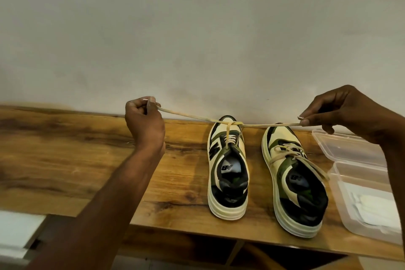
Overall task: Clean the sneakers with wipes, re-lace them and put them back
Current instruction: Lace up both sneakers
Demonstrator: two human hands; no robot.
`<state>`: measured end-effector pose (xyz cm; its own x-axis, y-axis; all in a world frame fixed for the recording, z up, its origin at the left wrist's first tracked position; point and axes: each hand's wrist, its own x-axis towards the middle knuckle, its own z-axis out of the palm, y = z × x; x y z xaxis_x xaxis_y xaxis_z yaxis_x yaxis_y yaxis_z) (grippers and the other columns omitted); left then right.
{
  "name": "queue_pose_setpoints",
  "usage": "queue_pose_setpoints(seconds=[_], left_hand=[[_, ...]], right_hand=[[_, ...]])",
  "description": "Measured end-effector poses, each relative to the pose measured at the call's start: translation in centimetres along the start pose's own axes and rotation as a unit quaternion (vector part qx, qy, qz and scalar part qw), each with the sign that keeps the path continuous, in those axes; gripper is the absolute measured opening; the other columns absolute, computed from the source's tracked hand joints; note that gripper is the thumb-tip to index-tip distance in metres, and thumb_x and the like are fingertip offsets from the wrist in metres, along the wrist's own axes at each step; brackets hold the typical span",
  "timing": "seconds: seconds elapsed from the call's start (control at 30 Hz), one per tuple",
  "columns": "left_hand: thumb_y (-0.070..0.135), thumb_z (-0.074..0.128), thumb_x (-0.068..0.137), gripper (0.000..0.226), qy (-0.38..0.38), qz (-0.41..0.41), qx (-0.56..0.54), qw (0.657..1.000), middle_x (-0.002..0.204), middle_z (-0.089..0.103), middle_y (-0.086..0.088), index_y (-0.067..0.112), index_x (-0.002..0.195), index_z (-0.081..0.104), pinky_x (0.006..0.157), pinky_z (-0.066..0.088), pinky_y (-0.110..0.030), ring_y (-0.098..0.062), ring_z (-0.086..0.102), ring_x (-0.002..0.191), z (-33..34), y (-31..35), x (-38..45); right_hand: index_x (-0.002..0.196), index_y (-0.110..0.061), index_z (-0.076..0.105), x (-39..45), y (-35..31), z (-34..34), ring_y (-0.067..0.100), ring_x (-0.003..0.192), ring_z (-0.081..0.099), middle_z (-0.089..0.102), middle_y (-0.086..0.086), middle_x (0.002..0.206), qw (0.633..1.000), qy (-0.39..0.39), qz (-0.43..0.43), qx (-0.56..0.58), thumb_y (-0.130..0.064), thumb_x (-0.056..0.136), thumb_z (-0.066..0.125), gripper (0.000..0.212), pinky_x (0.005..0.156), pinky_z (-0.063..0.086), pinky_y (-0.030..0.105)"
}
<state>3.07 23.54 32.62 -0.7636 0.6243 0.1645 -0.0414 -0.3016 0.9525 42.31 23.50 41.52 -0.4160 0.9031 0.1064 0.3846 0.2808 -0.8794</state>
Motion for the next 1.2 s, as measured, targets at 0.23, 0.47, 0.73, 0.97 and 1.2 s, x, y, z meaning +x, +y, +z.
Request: queue_pose_setpoints(seconds=[0.23,0.47,0.73,0.97,1.2], left_hand=[[0.012,0.059,0.106,0.01,0.037,-0.005,0.054,0.998,0.083,0.065,0.002,0.005,0.114,0.057,0.06,0.044,-0.005,0.005,0.06,0.061,-2.1,-1.4,1.2],[0.02,0.061,0.106,0.012,0.061,-0.033,0.137,0.988,0.095,0.061,0.0,0.012,0.108,0.052,0.061,0.043,-0.013,-0.009,0.058,0.076,-4.5,-2.6,1.8],[0.018,0.063,0.103,0.01,0.08,-0.126,0.251,0.956,0.109,0.069,-0.008,0.012,0.11,0.064,0.082,0.046,-0.031,-0.026,0.066,0.098,-5.9,-3.8,1.8],[0.018,0.066,0.1,0.005,0.072,-0.122,0.312,0.939,0.113,0.071,-0.01,0.016,0.103,0.063,0.093,0.055,-0.038,-0.032,0.069,0.107,-6.2,-3.3,1.8],[0.023,0.068,0.098,0.008,-0.107,-0.015,0.468,0.877,0.109,0.07,-0.001,0.021,0.106,0.067,0.078,0.044,-0.033,-0.026,0.064,0.098,-5.9,-2.9,0.0]], right_hand=[[0.074,-0.006,0.082,0.2,1.5,0.2,0.013,0.057,0.062,0.077,0.021,0.085,0.997,0.001,0.07,-0.034,-0.002,0.067,0.084,0.008,0.042,0.044,0.024],[0.076,-0.004,0.08,-0.1,2.7,-1.0,0.016,0.059,0.057,0.076,0.019,0.083,0.991,0.025,0.114,-0.061,-0.017,0.058,0.099,0.029,0.042,0.038,0.023],[0.072,-0.005,0.082,-0.7,3.2,-1.8,0.005,0.036,0.041,0.06,0.003,0.049,0.966,0.023,0.2,-0.16,0.003,0.07,0.091,0.012,0.038,0.032,0.015],[0.061,-0.022,0.082,-0.2,4.8,-1.9,0.027,0.08,0.069,0.076,0.002,0.069,0.948,0.018,0.188,-0.258,-0.002,0.066,0.095,0.025,0.077,0.049,0.033],[0.073,-0.028,0.082,1.5,3.7,0.7,0.02,0.086,0.071,0.077,-0.005,0.076,0.93,-0.001,0.176,-0.323,-0.013,0.067,0.096,0.022,0.079,0.053,0.039]])
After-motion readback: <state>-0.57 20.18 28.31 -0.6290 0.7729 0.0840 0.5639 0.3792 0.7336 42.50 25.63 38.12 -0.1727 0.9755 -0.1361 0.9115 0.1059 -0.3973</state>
